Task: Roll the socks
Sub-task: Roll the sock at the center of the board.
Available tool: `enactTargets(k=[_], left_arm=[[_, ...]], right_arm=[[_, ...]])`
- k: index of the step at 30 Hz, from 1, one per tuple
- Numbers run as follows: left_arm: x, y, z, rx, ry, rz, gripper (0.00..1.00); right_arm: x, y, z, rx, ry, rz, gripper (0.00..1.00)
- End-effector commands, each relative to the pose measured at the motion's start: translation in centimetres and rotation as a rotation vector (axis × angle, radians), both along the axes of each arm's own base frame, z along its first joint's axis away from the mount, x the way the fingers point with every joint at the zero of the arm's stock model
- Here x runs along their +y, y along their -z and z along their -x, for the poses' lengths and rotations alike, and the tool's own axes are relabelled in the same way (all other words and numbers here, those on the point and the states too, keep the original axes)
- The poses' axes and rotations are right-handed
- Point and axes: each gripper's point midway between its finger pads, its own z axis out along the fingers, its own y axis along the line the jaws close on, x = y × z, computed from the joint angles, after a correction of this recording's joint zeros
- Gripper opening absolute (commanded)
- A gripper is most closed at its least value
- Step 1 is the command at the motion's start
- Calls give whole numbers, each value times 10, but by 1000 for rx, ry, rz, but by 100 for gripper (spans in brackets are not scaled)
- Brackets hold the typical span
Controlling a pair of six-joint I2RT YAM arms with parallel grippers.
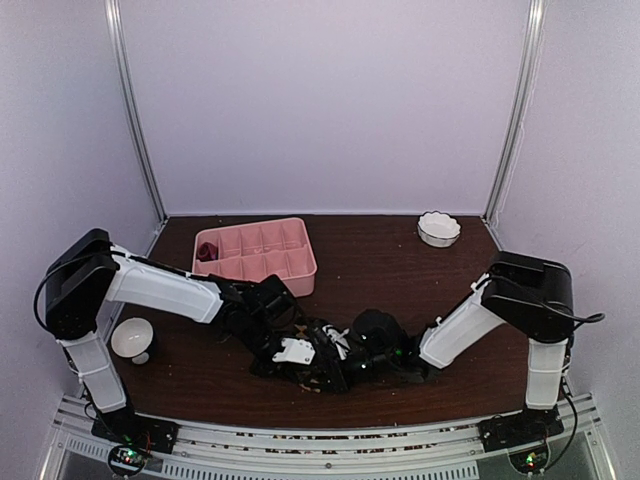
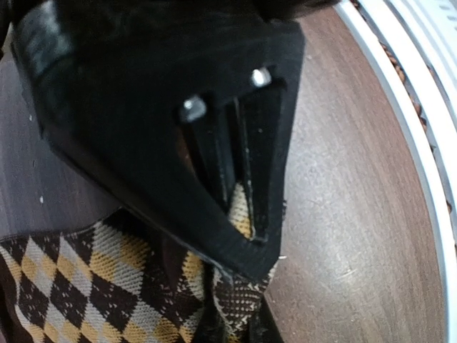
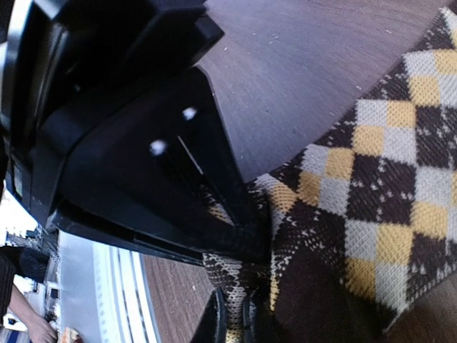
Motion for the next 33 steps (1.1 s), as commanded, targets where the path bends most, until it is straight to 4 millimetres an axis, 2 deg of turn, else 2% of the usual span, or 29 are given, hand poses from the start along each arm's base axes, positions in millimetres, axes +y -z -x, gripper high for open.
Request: enactTargets(k=[1,4,6,9,10,11,12,17,20,22,24,25,26,29,32,33], left_arm=[[4,20,10,40,20,-52,0],[4,23,11,84,2,-60,0],[3,24,10,127,-13,-64,0],[2,24,11,213,-32,-77,0],[2,26,12,246,-35,-83,0],[3,27,12,271,-39,-88,0],[3,27,12,297,-44,-92,0],[1,25,20,462,-53,-102,0],[2,27,23,480,-39,-109,0],[0,27,21,483,-38,-115,0],[-2,29,19,488,-36,-125,0],[-2,30,19,489,-37,-128,0],[-3,31,18,489,-36,-129,0],[-4,32,20,516,-31,-129,0],[-6,33,21,554,-33,-139,0],[-6,34,22,565,-32,-140,0]], right_arm=[[-95,106,36,224,117,419,14],[-91,82,24,129,147,316,21],[-97,70,18,53,166,300,26],[-107,58,10,-48,177,312,43],[-111,55,9,-77,179,317,58],[-117,54,6,-105,195,330,94],[-121,50,3,-135,208,336,99],[-151,30,-20,-290,340,386,100],[-178,-2,-42,-380,545,355,100],[-185,-29,-46,-386,648,183,100],[-199,-46,-47,-390,736,45,100],[-193,-51,-44,-440,677,41,100],[-174,-56,-38,-488,562,60,100],[-146,-37,-19,-615,278,238,100],[-125,-27,3,-720,64,297,92],[-118,-30,7,-755,30,284,89]])
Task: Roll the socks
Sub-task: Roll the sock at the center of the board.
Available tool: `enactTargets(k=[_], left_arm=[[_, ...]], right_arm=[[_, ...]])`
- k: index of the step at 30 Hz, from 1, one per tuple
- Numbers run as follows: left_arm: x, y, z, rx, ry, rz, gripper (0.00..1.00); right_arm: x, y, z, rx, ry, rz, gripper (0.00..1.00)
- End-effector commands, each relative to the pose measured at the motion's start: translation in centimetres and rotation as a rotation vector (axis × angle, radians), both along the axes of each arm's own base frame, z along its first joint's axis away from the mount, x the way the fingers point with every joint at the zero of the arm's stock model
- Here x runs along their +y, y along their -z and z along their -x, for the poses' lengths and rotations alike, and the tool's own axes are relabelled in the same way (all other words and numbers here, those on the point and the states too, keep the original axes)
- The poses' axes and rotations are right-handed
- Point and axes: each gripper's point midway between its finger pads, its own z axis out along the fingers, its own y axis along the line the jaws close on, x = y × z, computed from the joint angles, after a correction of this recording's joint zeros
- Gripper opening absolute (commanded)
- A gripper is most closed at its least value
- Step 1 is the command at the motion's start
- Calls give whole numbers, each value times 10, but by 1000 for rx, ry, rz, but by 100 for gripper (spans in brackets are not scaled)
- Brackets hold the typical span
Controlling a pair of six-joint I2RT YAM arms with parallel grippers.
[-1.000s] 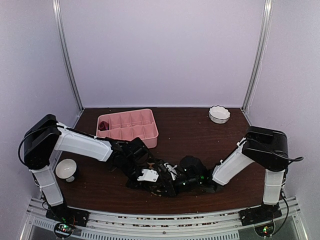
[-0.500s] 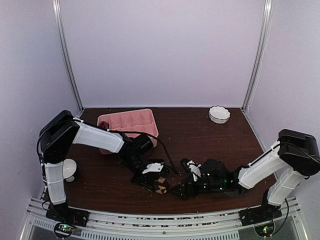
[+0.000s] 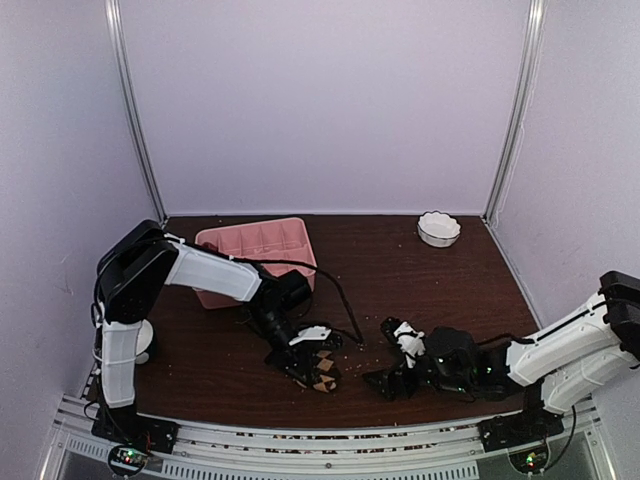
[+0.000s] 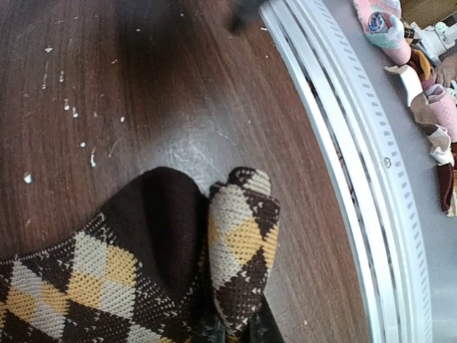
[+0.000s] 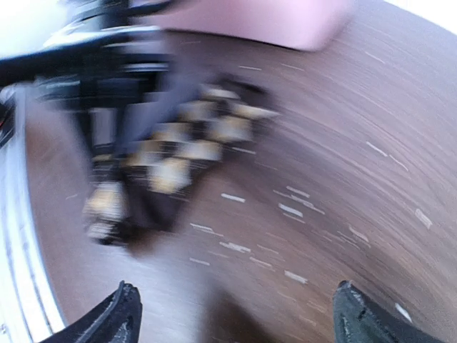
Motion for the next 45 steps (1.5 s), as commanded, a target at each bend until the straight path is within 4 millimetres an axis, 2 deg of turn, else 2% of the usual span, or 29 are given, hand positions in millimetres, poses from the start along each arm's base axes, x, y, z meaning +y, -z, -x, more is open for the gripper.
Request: enactTargets(k=[1,4,9,12,18,24,27,29,30,32,36,42,45], left_arm=[[21,32,12,61,26,-133,0],[21,34,14,95,31,-145,0],[22,38,15,135,39,-169,0],[24,40,16,135,41,-173,0],[25,42,17,142,42,-176,0],[26,42,17,139,52,-167,0],[25,40,16,132,54,-163,2],[27,41,15,115,58,-168,10],[28,41,13,99,58,-171,17],[28,39,8,41,53,-166,29],[30,23,-7,-106,33,-136,34],[33,-21,-22,-297,18,-48,40],[37,-34,-35,-409,-32,-19,41]], right_arm=[[27,5,30,-162,-279,167,87],[49,-3,45,-253,-388,173,81],[84,-2,48,-327,-485,254,68],[97,0,45,-352,-508,279,63],[110,18,41,-363,-548,362,52],[107,43,42,-316,-573,416,41],[108,50,43,-293,-591,435,26],[110,51,44,-276,-600,436,13],[111,51,44,-268,-600,433,8],[111,51,46,-239,-607,422,2],[100,61,54,-141,-613,418,0],[83,78,65,40,-578,413,0],[79,87,65,140,-549,443,0]])
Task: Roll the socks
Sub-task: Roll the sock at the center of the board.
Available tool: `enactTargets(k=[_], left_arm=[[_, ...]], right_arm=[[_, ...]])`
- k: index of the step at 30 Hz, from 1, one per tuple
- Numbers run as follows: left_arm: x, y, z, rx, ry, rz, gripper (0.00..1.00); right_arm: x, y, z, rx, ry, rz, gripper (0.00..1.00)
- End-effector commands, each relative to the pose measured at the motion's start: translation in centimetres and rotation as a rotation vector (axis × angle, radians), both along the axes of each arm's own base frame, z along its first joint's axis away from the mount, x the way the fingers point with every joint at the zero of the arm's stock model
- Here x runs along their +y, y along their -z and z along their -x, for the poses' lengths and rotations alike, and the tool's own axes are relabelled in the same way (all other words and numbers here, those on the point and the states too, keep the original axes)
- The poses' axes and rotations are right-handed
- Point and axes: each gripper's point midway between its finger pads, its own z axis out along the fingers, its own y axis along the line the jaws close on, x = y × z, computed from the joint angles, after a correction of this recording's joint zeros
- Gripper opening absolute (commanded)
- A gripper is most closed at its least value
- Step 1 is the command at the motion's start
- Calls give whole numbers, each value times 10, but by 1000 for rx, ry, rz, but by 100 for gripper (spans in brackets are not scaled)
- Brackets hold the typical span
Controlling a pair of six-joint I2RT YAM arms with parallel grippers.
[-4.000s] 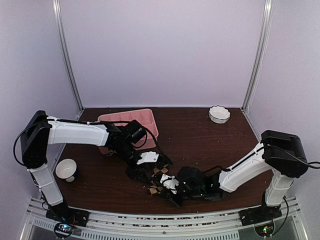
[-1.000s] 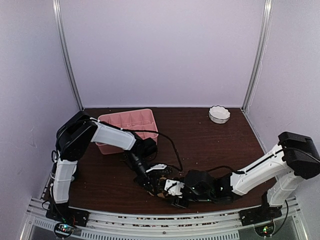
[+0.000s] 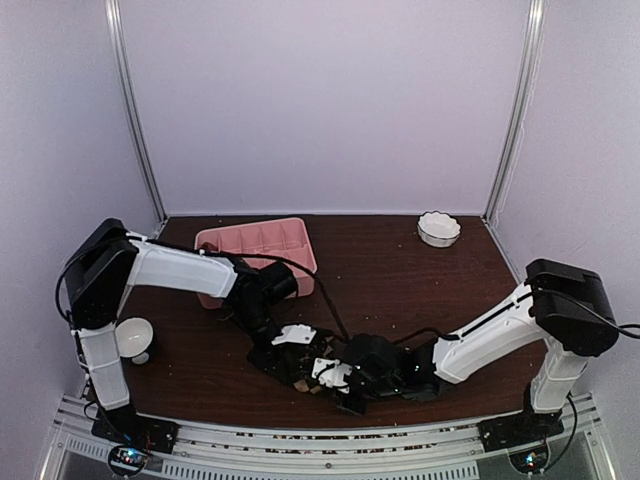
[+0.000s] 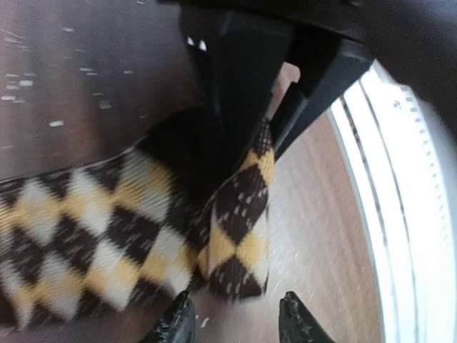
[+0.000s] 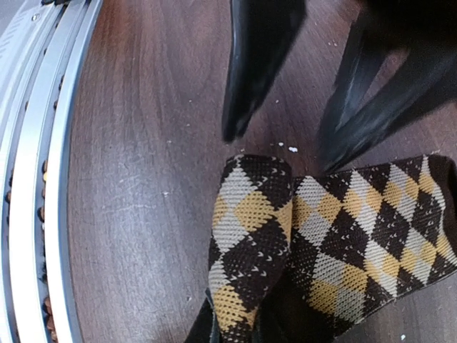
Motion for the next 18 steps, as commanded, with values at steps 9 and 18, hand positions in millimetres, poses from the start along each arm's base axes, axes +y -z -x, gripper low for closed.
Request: enactTargets(k=[9,18], left_arm=[[25,-77,-92,-509,-343,98,98],[75,-84,-158,-348,-584,70,98]], right_arm=[[-51,75,31,388,137,282,0],[-52,74,36,565,206,237,0]])
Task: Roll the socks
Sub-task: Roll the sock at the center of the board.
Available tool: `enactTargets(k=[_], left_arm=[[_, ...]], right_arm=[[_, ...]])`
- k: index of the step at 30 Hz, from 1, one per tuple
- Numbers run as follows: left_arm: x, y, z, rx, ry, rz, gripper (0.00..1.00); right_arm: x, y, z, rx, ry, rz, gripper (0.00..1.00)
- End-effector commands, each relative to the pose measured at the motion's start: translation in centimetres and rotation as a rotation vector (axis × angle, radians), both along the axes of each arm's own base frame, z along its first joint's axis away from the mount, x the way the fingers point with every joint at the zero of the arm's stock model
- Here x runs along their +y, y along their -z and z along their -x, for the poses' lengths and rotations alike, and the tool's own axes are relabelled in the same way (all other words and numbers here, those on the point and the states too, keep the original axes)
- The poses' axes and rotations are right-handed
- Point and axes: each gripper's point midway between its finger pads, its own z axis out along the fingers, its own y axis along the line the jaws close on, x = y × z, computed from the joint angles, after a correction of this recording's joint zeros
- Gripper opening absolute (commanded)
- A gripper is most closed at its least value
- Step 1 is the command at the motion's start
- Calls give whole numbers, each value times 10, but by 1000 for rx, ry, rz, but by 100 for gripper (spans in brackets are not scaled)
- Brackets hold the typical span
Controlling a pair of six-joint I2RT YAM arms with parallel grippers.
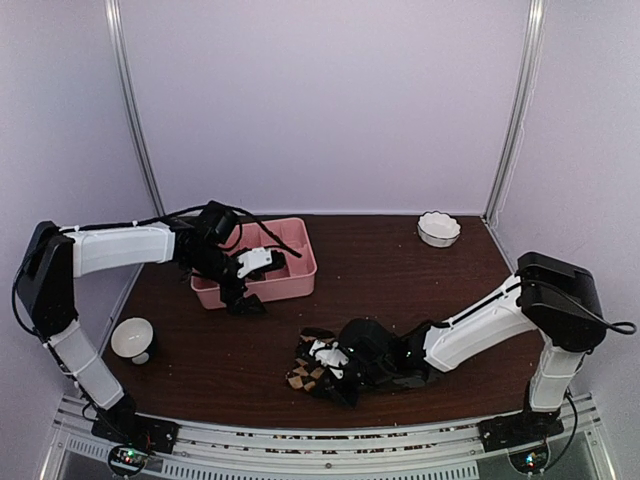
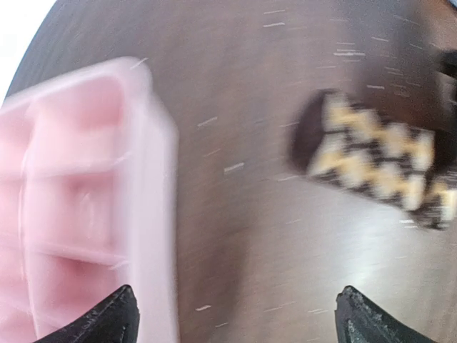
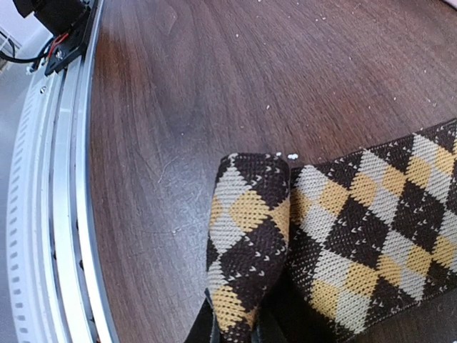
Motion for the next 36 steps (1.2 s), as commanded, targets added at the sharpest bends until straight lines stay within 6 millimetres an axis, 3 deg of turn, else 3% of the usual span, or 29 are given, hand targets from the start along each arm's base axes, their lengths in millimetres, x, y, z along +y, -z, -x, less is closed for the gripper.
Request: enactTargets(k=[1,4,6,9,12,18,22,28,36], left_arm=[[13,-22,-6,-29,-45,54,98],[20,-53,-18,-181,-110,117,98],[35,-51,-36,-162,-234,97,98],[21,-50,-2,-31,-3,99,97],[3,-52,41,-120,188,143,98],[-37,2,132,6,487,-5,90],[-58,27,163,84,554,-43,81],[-75,53,166,88,537,-71,56],[-83,74,159,95,508,-92,34]], right_arm=[[-62,71,37,255,34,272,0],[-62,69,36,306,54,255,0],[-62,69,36,327,57,251,0],[-61,69,32,356,77,253,0],[-63,71,22,420,133,238,0],[-64,78,6,587,255,208,0],[-65,86,2,696,322,210,0],[-68,95,2,763,389,215,0],[-63,92,-6,760,441,192,0]])
